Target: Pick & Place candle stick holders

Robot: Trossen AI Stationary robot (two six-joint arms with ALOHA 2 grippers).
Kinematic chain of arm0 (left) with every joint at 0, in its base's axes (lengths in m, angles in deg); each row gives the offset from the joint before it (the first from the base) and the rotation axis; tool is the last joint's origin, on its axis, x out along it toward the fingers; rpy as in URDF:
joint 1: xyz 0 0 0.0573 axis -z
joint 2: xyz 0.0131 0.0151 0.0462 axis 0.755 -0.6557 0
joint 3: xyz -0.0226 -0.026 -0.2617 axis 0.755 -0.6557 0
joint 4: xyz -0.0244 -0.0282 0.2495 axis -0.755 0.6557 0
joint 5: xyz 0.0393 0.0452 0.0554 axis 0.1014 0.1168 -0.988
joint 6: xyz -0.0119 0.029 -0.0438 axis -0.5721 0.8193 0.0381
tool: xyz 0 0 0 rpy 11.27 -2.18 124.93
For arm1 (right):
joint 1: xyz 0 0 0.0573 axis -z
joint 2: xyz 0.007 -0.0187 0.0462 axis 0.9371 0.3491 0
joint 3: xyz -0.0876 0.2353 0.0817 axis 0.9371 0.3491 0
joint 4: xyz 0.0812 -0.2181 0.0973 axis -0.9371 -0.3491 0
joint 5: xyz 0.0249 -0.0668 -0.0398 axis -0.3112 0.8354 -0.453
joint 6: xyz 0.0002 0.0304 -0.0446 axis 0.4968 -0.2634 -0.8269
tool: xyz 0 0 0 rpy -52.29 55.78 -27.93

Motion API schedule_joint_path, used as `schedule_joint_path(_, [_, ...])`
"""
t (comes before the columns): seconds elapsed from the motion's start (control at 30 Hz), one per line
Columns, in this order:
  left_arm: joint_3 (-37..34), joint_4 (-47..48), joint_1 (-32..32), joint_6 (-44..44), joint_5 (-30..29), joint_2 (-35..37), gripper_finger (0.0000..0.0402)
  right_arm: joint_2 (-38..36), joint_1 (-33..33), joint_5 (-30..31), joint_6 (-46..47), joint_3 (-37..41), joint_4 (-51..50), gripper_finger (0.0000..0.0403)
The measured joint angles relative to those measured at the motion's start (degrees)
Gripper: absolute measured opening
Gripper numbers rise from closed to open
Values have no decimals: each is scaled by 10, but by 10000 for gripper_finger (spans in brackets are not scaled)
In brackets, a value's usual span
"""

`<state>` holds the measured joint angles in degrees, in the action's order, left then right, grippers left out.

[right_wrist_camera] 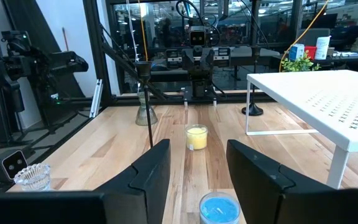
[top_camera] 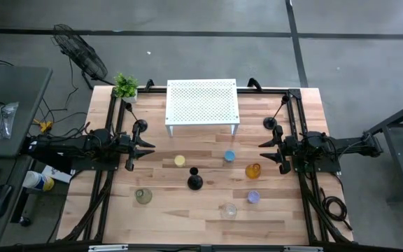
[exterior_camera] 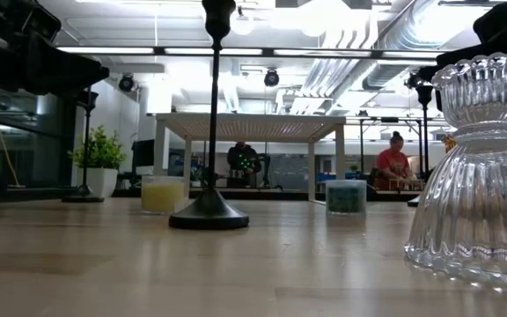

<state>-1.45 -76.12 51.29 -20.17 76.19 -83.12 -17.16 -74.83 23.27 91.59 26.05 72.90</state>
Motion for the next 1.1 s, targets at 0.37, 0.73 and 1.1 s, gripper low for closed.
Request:
schedule_joint_path(0.37, [0, 0, 0, 0, 0, 0, 77, 0, 0, 2, -91, 0, 2, 152])
schedule_joint_path(0.73, [0, 0, 0, 0, 0, 0, 77, 0, 0, 15, -72, 0, -2, 152])
schedule_joint_path(1.1, [0, 0, 0, 0, 0, 0, 77, 9, 0, 130, 38, -1, 7, 152])
